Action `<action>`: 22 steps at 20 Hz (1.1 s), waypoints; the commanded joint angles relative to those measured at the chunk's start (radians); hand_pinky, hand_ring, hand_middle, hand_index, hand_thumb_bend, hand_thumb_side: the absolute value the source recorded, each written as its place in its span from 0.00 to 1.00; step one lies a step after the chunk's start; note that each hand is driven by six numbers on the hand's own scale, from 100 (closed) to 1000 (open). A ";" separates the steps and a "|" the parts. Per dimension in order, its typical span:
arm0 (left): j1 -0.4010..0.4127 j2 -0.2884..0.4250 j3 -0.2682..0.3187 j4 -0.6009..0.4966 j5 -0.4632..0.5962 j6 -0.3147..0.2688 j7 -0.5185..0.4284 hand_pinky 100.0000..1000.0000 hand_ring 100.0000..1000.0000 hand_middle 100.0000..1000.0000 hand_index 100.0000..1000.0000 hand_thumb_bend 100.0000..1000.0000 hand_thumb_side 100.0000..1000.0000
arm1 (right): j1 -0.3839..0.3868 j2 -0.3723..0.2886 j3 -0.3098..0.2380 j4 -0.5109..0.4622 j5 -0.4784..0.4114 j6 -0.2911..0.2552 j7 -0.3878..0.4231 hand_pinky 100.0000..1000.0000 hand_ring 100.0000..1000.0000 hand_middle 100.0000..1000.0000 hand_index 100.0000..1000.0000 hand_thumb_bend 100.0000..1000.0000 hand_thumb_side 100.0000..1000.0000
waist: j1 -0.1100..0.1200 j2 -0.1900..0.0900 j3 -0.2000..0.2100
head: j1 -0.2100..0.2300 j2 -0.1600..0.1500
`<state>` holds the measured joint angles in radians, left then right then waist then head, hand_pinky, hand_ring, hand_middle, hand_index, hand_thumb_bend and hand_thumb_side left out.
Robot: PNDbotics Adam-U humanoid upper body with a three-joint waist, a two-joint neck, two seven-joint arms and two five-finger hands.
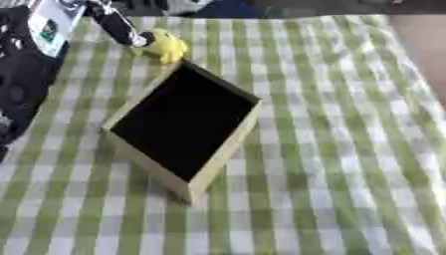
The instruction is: Pick up objects on the table and place them in the box.
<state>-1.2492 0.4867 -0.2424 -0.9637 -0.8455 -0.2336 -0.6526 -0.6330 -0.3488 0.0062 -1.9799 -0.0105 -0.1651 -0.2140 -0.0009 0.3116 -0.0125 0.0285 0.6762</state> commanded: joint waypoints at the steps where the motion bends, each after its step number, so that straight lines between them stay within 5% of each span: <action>1: -0.016 0.031 0.004 -0.008 -0.001 -0.005 0.001 0.68 0.81 0.79 0.84 0.16 0.00 | -0.015 -0.013 -0.006 -0.020 -0.005 -0.001 -0.001 0.72 0.73 0.65 0.81 0.00 1.00 | 0.001 -0.021 0.001 | -0.001 -0.007; 10: -0.013 0.028 0.002 -0.004 -0.010 -0.008 -0.001 0.68 0.81 0.79 0.84 0.16 0.00 | -0.015 -0.014 -0.005 -0.020 -0.005 0.000 0.000 0.72 0.73 0.65 0.81 0.00 1.00 | 0.001 -0.021 0.003 | 0.001 -0.007; 18: -0.013 0.025 0.012 -0.001 -0.084 0.010 0.064 0.71 0.84 0.82 0.89 0.37 0.00 | -0.016 -0.020 -0.004 -0.020 -0.007 0.000 0.003 0.71 0.73 0.64 0.81 0.00 1.00 | 0.004 -0.006 -0.001 | 0.010 -0.019; 22: -0.011 0.025 0.019 -0.002 -0.141 0.018 0.132 0.71 0.84 0.81 0.89 0.39 0.00 | -0.016 -0.026 -0.004 -0.020 -0.008 0.001 0.004 0.71 0.73 0.64 0.81 0.00 1.00 | 0.008 0.006 -0.002 | 0.013 -0.029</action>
<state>-1.2412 0.4865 -0.2362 -0.9568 -0.9694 -0.2177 -0.5431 -0.6335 -0.3494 0.0062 -1.9799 -0.0112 -0.1642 -0.2124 0.0052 0.3394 -0.0133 0.0390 0.6587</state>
